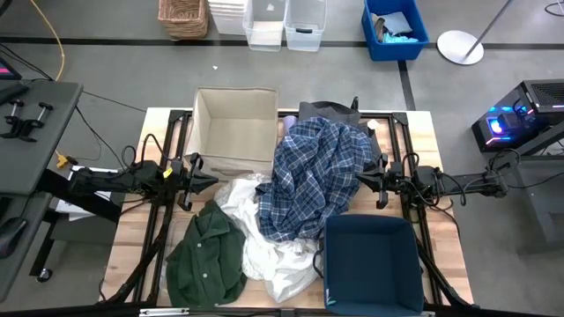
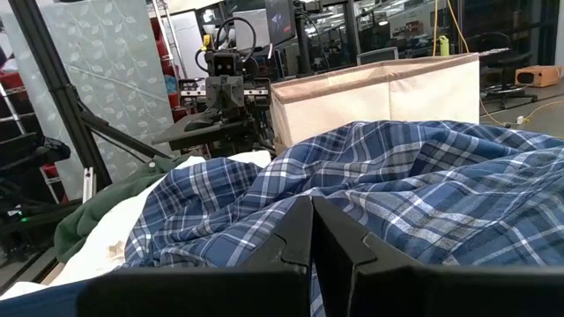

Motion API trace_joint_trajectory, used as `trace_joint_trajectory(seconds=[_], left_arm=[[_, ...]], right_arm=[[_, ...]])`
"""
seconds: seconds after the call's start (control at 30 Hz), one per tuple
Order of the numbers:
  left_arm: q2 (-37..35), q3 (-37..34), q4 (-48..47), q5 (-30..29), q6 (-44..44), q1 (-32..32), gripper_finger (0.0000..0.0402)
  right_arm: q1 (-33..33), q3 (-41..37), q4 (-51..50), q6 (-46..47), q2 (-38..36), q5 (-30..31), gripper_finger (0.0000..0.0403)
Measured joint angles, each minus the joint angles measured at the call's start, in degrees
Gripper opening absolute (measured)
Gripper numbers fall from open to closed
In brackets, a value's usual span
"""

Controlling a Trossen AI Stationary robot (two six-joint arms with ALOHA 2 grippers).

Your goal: Sort clothes

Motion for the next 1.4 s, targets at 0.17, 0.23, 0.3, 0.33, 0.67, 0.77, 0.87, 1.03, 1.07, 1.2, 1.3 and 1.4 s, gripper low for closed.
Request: trace_joint_trajectory(seconds=[0.17, 0.23, 0.3, 0.33, 0.67, 0.77, 0.87, 1.03, 1.07, 1.2, 1.3, 1.4], left_arm=[[0.0, 0.0, 0.0, 0.0, 0.0, 0.0, 0.0000], [0.0, 0.0, 0.0, 0.0, 0.0, 0.0, 0.0000], [0.0, 0.0, 0.0, 0.0, 0.0, 0.0, 0.0000], [0.0, 0.0, 0.0, 0.0, 0.0, 0.0, 0.0000], [0.0, 0.0, 0.0, 0.0, 0.0, 0.0, 0.0000], [0.0, 0.0, 0.0, 0.0, 0.0, 0.0, 0.0000], [0.0, 0.0, 0.0, 0.0, 0.0, 0.0, 0.0000], [0.0, 0.0, 0.0, 0.0, 0.0, 0.0, 0.0000], [0.0, 0.0, 0.0, 0.0, 0.0, 0.0, 0.0000], [0.0, 0.0, 0.0, 0.0, 0.0, 0.0, 0.0000], [0.0, 0.0, -0.1, 0.0, 0.0, 0.0, 0.0000], [0.0, 0.0, -0.2, 0.0, 0.0, 0.0, 0.0000]], right_arm=[[0.0, 0.0, 0.0, 0.0, 0.0, 0.0, 0.0000], [0.0, 0.0, 0.0, 0.0, 0.0, 0.0, 0.0000], [0.0, 0.0, 0.0, 0.0, 0.0, 0.0, 0.0000], [0.0, 0.0, 0.0, 0.0, 0.0, 0.0, 0.0000], [0.0, 0.0, 0.0, 0.0, 0.0, 0.0, 0.0000], [0.0, 0.0, 0.0, 0.0, 0.0, 0.0, 0.0000], [0.0, 0.0, 0.0, 0.0, 0.0, 0.0, 0.0000], [0.0, 0.0, 4.7, 11.4, 0.0, -0.9, 0.0000], [0.0, 0.0, 8.0, 17.5, 0.0, -0.9, 0.0000], [0.0, 0.0, 20.8, 27.3, 0.0, 3.5, 0.0000], [0.0, 0.2, 33.2, 25.2, 1.1, 3.3, 0.0000], [-0.1, 4.4, 34.3, 20.8, 5.4, 3.5, 0.0000]])
